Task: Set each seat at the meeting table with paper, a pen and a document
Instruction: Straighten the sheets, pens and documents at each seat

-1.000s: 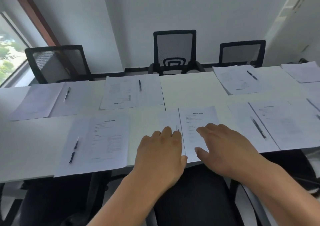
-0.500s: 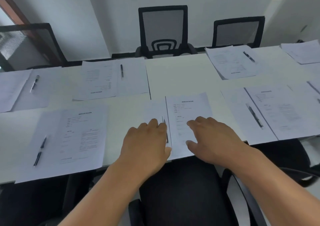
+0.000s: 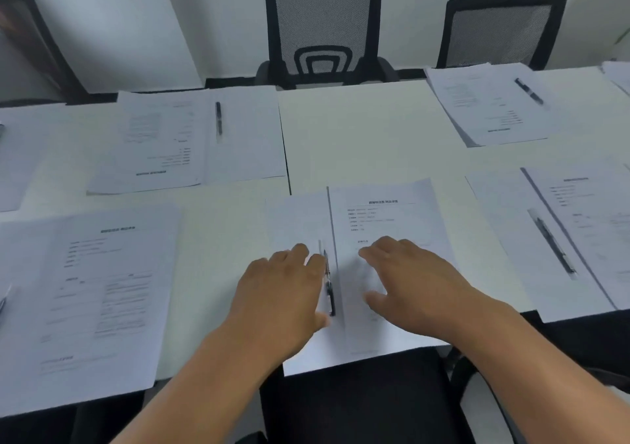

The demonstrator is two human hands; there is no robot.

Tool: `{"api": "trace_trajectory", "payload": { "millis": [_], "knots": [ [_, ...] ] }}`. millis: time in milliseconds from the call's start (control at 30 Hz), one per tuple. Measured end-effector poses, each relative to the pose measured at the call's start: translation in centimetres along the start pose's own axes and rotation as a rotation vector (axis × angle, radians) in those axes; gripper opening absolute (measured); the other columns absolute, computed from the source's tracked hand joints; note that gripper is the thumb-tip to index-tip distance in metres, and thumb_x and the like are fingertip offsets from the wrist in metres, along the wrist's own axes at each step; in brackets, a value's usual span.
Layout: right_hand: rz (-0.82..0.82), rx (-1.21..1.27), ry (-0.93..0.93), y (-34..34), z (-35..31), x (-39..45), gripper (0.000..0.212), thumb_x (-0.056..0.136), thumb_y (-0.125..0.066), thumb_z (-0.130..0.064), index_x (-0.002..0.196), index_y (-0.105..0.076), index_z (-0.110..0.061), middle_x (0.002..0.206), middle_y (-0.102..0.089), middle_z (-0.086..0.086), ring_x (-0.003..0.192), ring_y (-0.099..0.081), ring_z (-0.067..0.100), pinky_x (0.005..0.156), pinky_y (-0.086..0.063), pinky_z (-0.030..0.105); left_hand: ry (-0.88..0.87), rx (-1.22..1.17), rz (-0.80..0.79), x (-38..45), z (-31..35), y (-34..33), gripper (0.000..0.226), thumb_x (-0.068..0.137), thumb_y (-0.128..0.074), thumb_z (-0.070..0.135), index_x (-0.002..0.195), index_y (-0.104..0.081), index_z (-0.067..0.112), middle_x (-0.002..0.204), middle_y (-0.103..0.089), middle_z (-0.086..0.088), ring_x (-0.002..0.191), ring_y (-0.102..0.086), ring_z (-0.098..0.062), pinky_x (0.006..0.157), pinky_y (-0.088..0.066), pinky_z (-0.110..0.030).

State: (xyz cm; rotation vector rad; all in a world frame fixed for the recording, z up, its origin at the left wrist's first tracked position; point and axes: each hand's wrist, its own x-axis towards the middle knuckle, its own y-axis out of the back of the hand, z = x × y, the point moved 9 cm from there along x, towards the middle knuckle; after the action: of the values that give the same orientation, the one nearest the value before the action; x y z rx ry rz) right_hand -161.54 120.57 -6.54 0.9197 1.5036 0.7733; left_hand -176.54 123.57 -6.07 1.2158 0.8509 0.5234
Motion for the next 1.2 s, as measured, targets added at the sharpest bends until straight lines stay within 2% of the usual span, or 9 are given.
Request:
{"api": "trace_trajectory", "payload": {
  "millis": [67,133,167,233,333,500,700,800,1200],
  "knots": [
    [-0.005,0.003,0.005,-0.7,0.6,1.1,0.057,0.1,-0.059,-0.046,0.151,-0.044,-0.026,0.157,-0.041,-0.004,0.14,-0.044,0.023,0.108,-0.049,0.04,-0.014,-0.003,-0.01,0.8,-0.2,-0.7,0.084,0.097,-0.068,0.063,0.163,-0.031,0.028,0.164,-0.036,0.001,0.144,-0.048,-0.024,0.112,-0.044,-0.039],
    [-0.028,0.005,0.017,-1.7,1.0,2.4,0.076,0.1,-0.063,-0.052,0.164,-0.029,-0.027,0.176,-0.015,0.001,0.162,-0.017,0.027,0.125,-0.035,0.044,-0.013,-0.012,-0.044,1.7,-0.5,-1.8,0.1,0.094,-0.073,0.064,0.169,-0.017,0.03,0.178,-0.015,-0.003,0.161,-0.029,-0.027,0.126,-0.034,-0.045],
    [-0.046,0.013,0.022,-2.3,1.3,3.1,0.087,0.099,-0.065,-0.056,0.168,-0.019,-0.029,0.179,0.001,0.002,0.166,-0.001,0.028,0.131,-0.026,0.048,-0.01,-0.015,-0.065,2.1,-0.7,-2.5,0.109,0.092,-0.075,0.064,0.171,-0.008,0.031,0.181,-0.003,-0.003,0.166,-0.019,-0.028,0.131,-0.028,-0.048],
    [-0.085,0.035,0.018,-3.3,1.7,4.0,0.106,0.095,-0.069,-0.063,0.17,0.0,-0.035,0.178,0.025,-0.003,0.165,0.021,0.028,0.134,-0.012,0.055,-0.003,-0.019,-0.098,2.5,-1.0,-3.6,0.122,0.09,-0.079,0.062,0.172,0.005,0.032,0.182,0.014,-0.004,0.169,-0.002,-0.031,0.134,-0.021,-0.051],
    [-0.118,0.053,0.007,-4.2,2.5,5.0,0.122,0.091,-0.073,-0.067,0.168,0.018,-0.041,0.171,0.041,-0.009,0.16,0.035,0.028,0.133,-0.002,0.062,0.01,-0.036,-0.125,2.8,-1.1,-4.8,0.131,0.089,-0.082,0.059,0.17,0.017,0.035,0.179,0.026,-0.005,0.168,0.012,-0.033,0.136,-0.015,-0.052],
    [-0.18,0.077,0.03,-5.1,3.2,5.3,0.123,0.091,-0.076,-0.061,0.166,0.019,-0.048,0.17,0.042,-0.011,0.16,0.035,0.028,0.131,-0.003,0.066,0.008,-0.051,-0.158,3.3,-0.8,-5.8,0.13,0.092,-0.082,0.052,0.17,0.02,0.037,0.18,0.025,-0.007,0.168,0.012,-0.033,0.136,-0.012,-0.048],
    [-0.23,0.06,0.051,-6.0,3.5,4.4,0.118,0.092,-0.076,-0.056,0.166,0.015,-0.049,0.172,0.039,-0.011,0.161,0.034,0.03,0.131,-0.003,0.067,0.006,-0.089,-0.223,2.9,-0.2,-6.1,0.123,0.094,-0.081,0.047,0.17,0.016,0.042,0.181,0.02,-0.001,0.169,0.01,-0.027,0.127,-0.034,-0.045],
    [-0.238,0.054,0.052,-6.0,3.7,3.9,0.118,0.092,-0.077,-0.056,0.167,0.014,-0.049,0.172,0.038,-0.011,0.161,0.033,0.029,0.131,-0.003,0.066,0.008,-0.094,-0.234,2.8,-0.1,-6.2,0.122,0.094,-0.082,0.046,0.171,0.013,0.042,0.181,0.02,-0.001,0.169,0.01,-0.026,0.124,-0.039,-0.045],
    [-0.247,0.054,0.066,-6.3,4.3,2.5,0.117,0.09,-0.078,-0.053,0.166,0.011,-0.051,0.172,0.037,-0.013,0.161,0.033,0.025,0.132,-0.001,0.063,0.007,-0.117,-0.248,2.1,0.3,-6.7,0.122,0.094,-0.082,0.045,0.17,0.015,0.042,0.18,0.023,0.003,0.169,0.014,-0.023,0.123,-0.041,-0.042]
  ]
}}
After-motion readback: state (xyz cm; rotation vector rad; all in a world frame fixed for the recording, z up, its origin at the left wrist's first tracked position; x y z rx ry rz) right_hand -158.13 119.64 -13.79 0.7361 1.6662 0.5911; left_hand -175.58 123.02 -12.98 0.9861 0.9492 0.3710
